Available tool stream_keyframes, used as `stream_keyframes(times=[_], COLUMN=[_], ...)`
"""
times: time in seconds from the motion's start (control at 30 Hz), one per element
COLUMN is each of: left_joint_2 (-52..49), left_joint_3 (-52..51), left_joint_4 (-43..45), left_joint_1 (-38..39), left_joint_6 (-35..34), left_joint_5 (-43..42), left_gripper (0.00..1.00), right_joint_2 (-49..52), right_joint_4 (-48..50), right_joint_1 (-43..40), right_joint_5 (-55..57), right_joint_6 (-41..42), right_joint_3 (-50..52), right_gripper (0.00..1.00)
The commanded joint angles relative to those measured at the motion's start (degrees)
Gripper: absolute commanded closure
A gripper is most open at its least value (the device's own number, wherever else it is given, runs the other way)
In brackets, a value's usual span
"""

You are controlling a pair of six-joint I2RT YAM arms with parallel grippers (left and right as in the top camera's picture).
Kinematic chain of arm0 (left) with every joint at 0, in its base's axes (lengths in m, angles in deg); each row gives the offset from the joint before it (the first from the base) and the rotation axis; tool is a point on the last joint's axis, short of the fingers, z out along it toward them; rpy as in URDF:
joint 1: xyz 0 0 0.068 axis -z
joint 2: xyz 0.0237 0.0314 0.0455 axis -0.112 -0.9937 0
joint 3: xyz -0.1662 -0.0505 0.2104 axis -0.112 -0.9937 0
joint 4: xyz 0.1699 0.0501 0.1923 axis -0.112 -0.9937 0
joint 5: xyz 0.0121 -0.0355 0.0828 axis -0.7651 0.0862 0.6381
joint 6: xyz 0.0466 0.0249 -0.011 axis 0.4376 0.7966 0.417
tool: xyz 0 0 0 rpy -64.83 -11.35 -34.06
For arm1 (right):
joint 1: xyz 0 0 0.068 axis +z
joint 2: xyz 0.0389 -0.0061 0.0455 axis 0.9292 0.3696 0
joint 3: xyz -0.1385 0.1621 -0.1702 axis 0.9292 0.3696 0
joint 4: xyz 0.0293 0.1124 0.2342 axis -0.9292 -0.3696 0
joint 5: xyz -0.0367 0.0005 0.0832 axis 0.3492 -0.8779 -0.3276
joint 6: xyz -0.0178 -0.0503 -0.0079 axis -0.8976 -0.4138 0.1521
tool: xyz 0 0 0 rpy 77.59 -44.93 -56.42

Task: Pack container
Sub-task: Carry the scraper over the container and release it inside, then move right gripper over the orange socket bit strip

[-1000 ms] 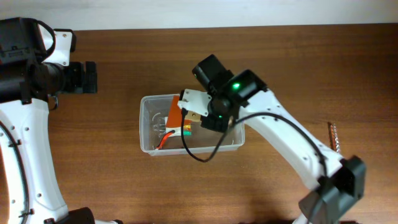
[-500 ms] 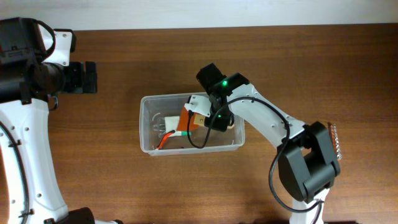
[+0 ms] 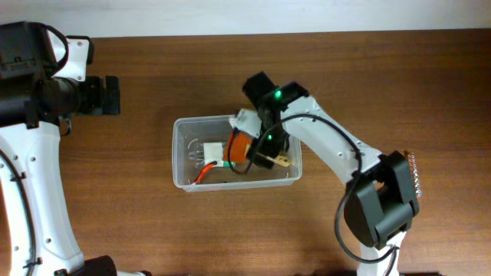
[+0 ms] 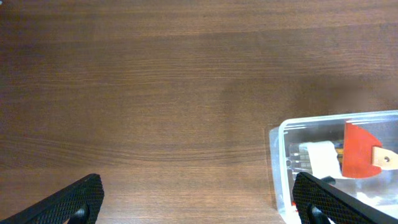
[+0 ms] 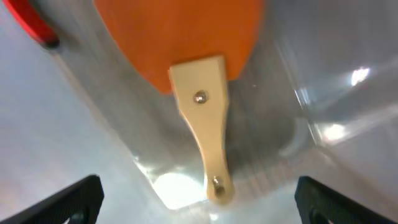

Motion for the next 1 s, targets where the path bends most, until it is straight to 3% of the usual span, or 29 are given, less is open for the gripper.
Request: stream_keyframes(times=[0.0, 0.13, 0.27, 0.4, 0.53, 0.67, 0.97], left_joint_2=[-0.31, -0.31, -0.31, -0.31, -0.31, -0.31, -0.31], left_joint_3=[-0.28, -0.28, -0.28, -0.28, -0.28, -0.28, -0.28], left_joint_4=[-0.02, -0.02, 0.0, 0.0, -0.02, 0.0, 0.0], left_joint_1=[-0.24, -0.22, -0.22, -0.22, -0.24, -0.24, -0.22], left_joint_6=[-0.9, -0.9, -0.9, -0.9, -0.9, -0.9, -0.87], left_joint_5=[-0.57, -0.59, -0.59, -0.59, -0.59, -0.57, -0.37], left_gripper=[0.01, 0.01, 0.01, 0.01, 0.01, 0.01, 0.01], right_joint_2=[-6.62, -10.58, -12.07, -11.93, -11.8, -11.23, -11.19], right_joint_4=[-4.87, -12.87, -21.49, -26.67, -26.51, -24.55, -4.63], right_joint_1=[-2.75, -10.05, -22.43, -35.56, -47.1, -55.67, -62.42], right_joint_5=[5.53, 20.15, 20.92, 19.52, 15.93, 11.63, 9.51], right_joint_6=[12.07, 24.09, 27.17, 27.15, 26.67, 20.98, 12.94], right_joint_3=[-15.21, -28.83, -35.28, -34.47, -30.36, -22.58, 7.93], right_gripper=[0.01, 0.01, 0.01, 0.01, 0.01, 0.01, 0.01])
